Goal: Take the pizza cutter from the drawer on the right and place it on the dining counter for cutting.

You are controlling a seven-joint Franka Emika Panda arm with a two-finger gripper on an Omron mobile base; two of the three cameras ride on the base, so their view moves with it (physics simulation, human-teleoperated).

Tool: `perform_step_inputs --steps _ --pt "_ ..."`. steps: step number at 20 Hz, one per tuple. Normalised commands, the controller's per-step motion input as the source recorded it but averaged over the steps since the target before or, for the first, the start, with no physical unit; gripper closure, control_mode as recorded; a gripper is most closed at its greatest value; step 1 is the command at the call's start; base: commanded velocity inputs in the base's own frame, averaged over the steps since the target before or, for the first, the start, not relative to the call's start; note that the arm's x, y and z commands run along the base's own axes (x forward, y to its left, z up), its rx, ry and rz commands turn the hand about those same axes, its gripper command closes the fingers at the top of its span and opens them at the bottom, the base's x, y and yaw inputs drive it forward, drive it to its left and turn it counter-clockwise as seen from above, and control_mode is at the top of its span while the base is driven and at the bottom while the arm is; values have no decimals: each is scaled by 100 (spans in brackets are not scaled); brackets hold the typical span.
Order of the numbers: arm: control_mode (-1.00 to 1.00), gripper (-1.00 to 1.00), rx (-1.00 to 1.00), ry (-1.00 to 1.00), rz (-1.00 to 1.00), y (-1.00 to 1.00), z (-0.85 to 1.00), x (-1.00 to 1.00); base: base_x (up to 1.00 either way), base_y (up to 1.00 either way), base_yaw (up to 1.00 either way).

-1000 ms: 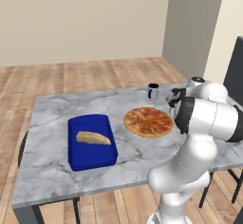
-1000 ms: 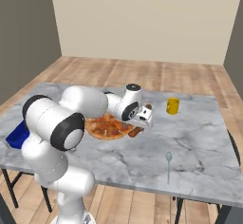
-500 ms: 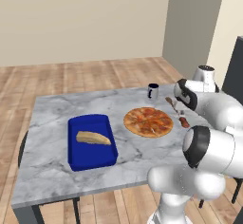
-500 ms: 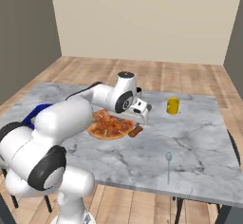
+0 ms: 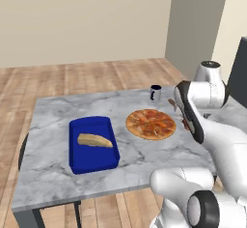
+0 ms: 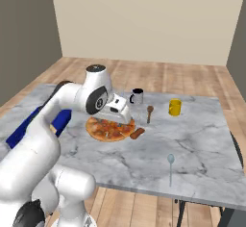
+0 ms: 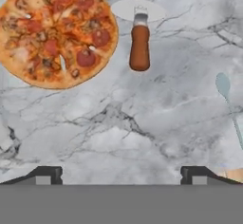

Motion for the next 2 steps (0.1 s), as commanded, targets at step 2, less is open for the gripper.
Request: perform_step_inputs --steps 2 --pt "-100 -100 0 0 0 50 73 -62 0 0 0"
